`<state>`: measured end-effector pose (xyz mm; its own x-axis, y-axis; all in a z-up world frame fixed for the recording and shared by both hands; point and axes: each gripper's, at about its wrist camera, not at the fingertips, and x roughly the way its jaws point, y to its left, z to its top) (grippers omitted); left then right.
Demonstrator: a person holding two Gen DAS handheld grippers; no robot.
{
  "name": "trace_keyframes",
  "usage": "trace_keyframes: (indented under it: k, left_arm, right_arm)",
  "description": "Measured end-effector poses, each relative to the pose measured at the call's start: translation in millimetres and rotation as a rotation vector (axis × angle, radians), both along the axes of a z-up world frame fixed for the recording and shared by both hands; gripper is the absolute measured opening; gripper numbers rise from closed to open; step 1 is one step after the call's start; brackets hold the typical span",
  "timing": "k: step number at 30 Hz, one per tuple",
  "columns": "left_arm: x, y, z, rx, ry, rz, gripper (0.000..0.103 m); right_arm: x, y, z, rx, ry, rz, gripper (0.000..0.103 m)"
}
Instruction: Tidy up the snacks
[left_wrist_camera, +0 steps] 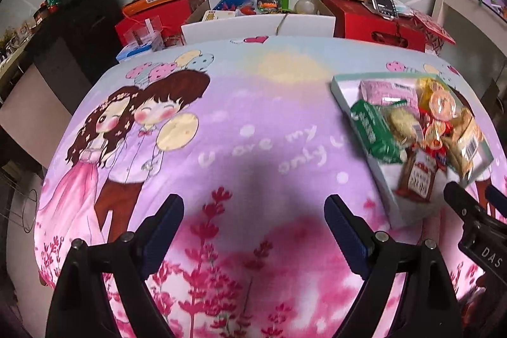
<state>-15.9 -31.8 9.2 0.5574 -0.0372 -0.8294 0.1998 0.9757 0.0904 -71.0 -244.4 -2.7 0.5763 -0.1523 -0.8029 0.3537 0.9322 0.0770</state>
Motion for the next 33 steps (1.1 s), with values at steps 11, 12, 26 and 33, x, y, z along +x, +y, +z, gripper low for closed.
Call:
trace_keyframes:
  k: [11,12,26,33]
  left_arm:
    - [-7.2,6.0,-8.4,0.021,0.028,-0.004,0.090]
    - [-5.7,6.3,-10.0,0.022,0.035,-0.002,0.090]
    - [5.9,13.5,-19.1,0.028,0.092,0.013,0.090]
    - [4.5,11.8,-17.5,0.037,0.085,0.005,0.090]
  right_arm:
    - [-3.8,9.7,-0.6,-0.030,-0.003,0.018,0.103]
    - [-3.3,10.3,-1.6,-0.028,-0.003,0.019,0.103]
    - [3.9,18.0,-13.1,-0.035,0.027,0.064,0.103]
    - [6.0,17.9,-17.3,-0.028,0.041,0.077,0.103]
